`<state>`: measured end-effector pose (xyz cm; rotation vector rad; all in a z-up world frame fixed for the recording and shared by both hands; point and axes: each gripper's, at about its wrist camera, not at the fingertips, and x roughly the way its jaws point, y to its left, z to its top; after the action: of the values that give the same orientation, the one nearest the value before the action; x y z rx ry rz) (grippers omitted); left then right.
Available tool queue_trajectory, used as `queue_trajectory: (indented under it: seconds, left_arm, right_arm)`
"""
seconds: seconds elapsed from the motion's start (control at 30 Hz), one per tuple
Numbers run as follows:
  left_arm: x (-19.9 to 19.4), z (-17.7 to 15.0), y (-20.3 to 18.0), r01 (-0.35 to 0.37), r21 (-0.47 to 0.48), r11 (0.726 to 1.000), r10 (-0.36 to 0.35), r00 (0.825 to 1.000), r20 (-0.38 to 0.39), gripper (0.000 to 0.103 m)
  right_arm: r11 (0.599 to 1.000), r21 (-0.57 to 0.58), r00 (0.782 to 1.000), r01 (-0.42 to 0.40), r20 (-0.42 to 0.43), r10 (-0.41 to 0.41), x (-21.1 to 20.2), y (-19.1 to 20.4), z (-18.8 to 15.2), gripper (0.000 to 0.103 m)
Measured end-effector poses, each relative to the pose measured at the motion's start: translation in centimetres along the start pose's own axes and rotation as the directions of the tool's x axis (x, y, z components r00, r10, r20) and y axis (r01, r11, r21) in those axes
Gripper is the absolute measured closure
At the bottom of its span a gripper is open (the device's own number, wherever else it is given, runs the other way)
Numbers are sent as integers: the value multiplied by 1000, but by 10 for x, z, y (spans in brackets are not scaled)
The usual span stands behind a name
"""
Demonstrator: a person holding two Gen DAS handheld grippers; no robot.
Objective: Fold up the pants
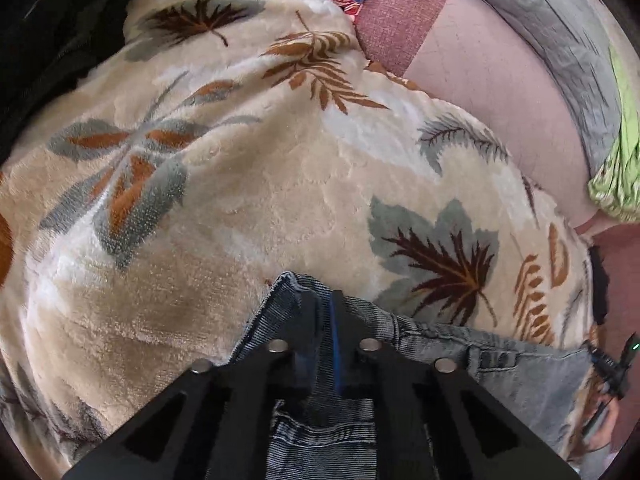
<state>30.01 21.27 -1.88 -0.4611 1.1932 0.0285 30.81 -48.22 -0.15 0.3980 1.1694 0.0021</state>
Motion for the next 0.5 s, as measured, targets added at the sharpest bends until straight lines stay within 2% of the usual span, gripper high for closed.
queue_trajectory:
  seconds: [0.03, 0.07, 0.1, 0.17, 0.23, 0.27, 0.3, 0.37, 0.5]
  left_arm:
    - [0, 1, 1, 8, -14, 1000, -8, 1000, -5, 59]
    - [-2, 0, 2, 61, -28, 998, -61, 998, 3, 42]
    - [-4, 0, 0, 69, -33, 997, -68, 998, 9, 39]
    - [-5, -1, -7, 11, 2, 1000, -11, 999, 30, 40]
    - [0, -3, -15, -84, 48, 995, 82, 996, 37, 62]
    - [1, -2, -15, -116, 53, 992, 114, 993, 40, 84]
    - [2, -2, -14, -122, 53, 991, 120, 992, 39, 99]
    - [1, 0, -12, -116, 58, 992, 114, 993, 36, 99]
    - [-20, -6, -19, -134, 71, 988, 125, 985, 119, 100]
  right_arm:
    - [1000, 21, 1000, -12, -5, 12, 1, -3, 1, 73]
    - [999, 40, 1000, -25, -8, 25, 1, -5, 2, 73]
    - [998, 48, 999, -31, -8, 31, 1, -6, 2, 73]
    - [999, 40, 999, -29, -16, 30, 3, -5, 2, 72]
    - [1000, 23, 1000, -19, -22, 19, 5, -2, 1, 72]
    - [1000, 19, 1000, -15, -20, 15, 5, -1, 1, 76]
    - [1000, 6, 1000, -8, -24, 8, 5, 1, 1, 78]
    - [1000, -17, 1000, 12, -13, -12, 2, 6, 0, 84]
    - [999, -32, 999, 6, 41, -5, -20, 12, -1, 86]
